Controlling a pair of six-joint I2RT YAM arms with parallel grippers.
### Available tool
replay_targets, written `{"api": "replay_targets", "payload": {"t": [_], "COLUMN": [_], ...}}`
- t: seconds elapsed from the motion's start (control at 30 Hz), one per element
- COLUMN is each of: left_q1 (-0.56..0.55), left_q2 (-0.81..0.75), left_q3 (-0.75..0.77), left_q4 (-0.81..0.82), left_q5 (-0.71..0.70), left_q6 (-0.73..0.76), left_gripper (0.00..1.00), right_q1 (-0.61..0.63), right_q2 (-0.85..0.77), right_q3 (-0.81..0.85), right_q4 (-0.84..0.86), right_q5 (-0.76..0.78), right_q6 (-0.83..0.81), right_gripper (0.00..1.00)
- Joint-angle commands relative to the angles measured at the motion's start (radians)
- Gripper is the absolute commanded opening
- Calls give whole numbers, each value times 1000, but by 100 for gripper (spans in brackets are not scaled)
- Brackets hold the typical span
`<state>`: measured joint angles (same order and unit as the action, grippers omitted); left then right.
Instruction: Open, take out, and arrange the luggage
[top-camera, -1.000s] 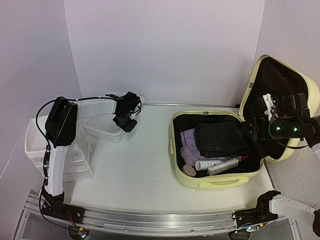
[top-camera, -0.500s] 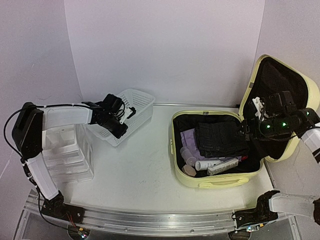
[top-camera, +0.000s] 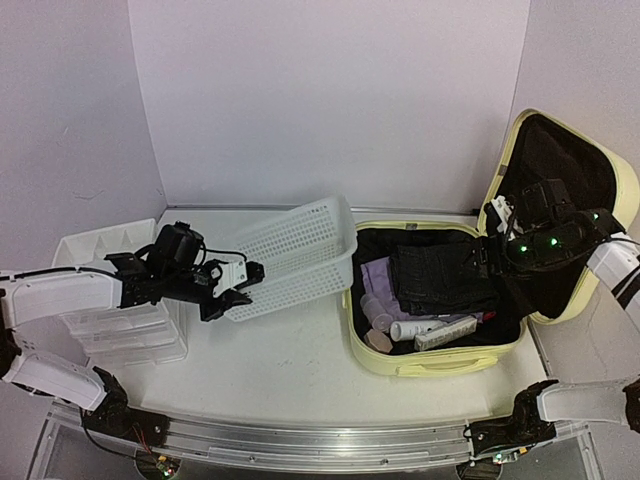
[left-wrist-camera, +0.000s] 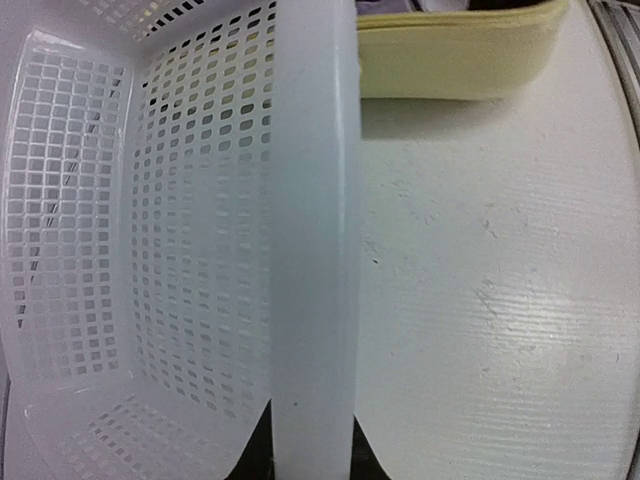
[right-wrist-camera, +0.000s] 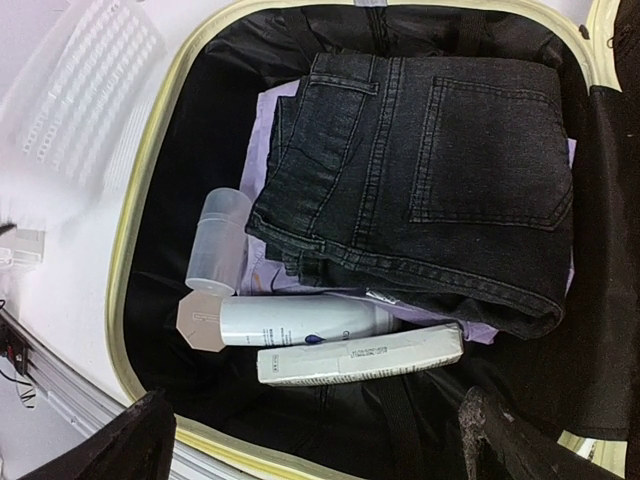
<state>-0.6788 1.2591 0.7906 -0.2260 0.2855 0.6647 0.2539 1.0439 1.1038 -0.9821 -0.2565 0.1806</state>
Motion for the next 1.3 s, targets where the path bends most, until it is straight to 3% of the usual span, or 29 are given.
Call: {"api": "replay_targets", "payload": {"t": [0.0,0.33,0.37,0.43,0.47,0.5,0.73,0.83,1.03,1.27], "left_q1": [-16,-25,-27,-35,-44,-51,-68,-68,-69,-68], "left_q2": [-115,-131,-135,-144,-150,-159,-226,-251,-242,-131], "left_q3": [-70,-37,-37,-39,-40,-39,-32,-2,102,269], "left_q4": [103,-97,-103,-119,-130,-138,-155,-155,-37,51], "left_q5": [-12,-127,-131,-133,-134,-132,4,103,229,198], "left_q6": [175,234,237,245,248,252,226,187,-88,-559], "left_gripper": [0,0,6,28,53,62,80,99,100,100], "right_q1": [2,2,1,1,1,2,1,1,10,294], "right_q2": [10,9,8,5,4,2,27,45,165,413], "right_q3": [14,7,6,4,2,1,0,-4,3,197], "right_q4": [48,49,48,48,48,48,56,62,118,42], "right_q5": [-31,-38,-37,-34,-32,-31,-17,65,3,374], "right_q6": [4,5,5,5,5,4,50,177,241,257], "right_gripper": [98,98,98,98,98,98,98,98,98,98]}}
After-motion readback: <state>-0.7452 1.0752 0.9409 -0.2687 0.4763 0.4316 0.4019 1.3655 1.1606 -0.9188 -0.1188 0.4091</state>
